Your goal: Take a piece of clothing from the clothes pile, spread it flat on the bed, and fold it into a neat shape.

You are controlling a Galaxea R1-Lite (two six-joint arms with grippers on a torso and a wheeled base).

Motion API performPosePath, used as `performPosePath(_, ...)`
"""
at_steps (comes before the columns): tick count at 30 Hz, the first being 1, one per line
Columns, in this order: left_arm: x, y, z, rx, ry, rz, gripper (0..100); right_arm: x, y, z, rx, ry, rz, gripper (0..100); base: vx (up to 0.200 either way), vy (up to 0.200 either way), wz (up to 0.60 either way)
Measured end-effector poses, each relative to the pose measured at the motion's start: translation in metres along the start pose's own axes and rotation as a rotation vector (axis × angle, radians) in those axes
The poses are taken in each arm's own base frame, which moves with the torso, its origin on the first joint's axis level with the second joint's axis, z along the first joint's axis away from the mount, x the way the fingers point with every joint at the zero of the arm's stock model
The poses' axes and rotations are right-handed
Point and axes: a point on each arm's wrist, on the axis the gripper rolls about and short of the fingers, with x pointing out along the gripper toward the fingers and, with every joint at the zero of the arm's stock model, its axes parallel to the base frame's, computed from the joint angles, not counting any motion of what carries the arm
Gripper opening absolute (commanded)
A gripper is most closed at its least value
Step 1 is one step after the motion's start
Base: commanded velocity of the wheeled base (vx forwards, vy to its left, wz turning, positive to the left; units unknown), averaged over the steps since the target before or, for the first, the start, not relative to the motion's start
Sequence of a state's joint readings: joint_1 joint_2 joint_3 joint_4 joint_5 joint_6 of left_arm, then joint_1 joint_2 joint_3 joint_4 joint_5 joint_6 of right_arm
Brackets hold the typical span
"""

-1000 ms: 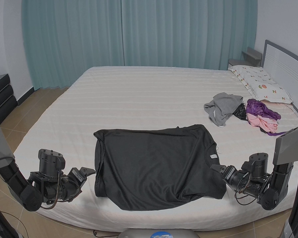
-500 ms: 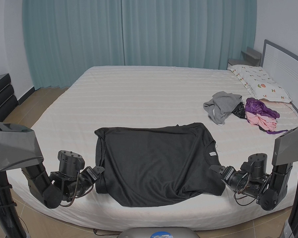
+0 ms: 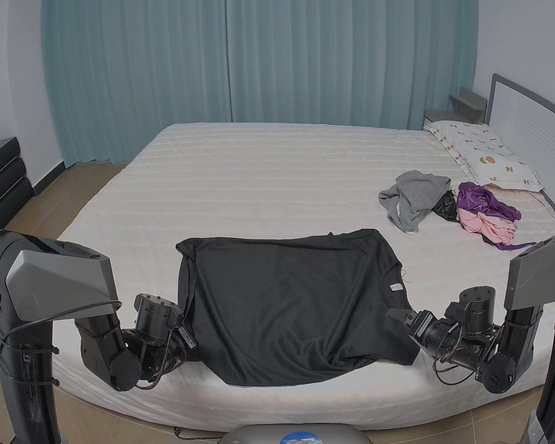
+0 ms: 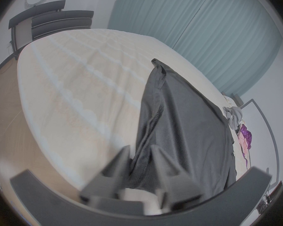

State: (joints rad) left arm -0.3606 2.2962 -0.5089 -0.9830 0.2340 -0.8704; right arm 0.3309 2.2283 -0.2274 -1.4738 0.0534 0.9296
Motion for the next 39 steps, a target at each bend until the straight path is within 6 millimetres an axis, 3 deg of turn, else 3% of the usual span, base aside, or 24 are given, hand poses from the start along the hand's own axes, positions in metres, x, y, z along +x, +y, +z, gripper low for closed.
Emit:
performPosePath(14, -0.045, 0.032, 0.013, -0.052, 0.01, 0.049, 0, 0.0, -0.001, 0.0, 0.001, 0.002, -0.003, 100, 0.0, 0.0, 0.0)
performPosePath(21, -0.055, 0.035, 0.016, -0.06, 0.001, 0.047, 0, 0.0, -0.003, 0.001, 0.003, 0.0, -0.011, 100, 0.0, 0.0, 0.0)
performPosePath(22, -0.055, 0.035, 0.016, -0.06, 0.001, 0.046, 100, 0.001, -0.003, 0.001, 0.003, 0.001, -0.012, 100, 0.0, 0.0, 0.0)
performPosePath(33, -0.05, 0.042, 0.023, -0.105, 0.064, -0.001, 100, 0.003, -0.011, 0.003, 0.006, -0.005, -0.038, 100, 0.0, 0.0, 0.0)
performPosePath(39, -0.05, 0.05, 0.037, -0.206, 0.096, -0.059, 100, 0.006, -0.02, 0.004, -0.011, 0.017, -0.062, 100, 0.0, 0.0, 0.0)
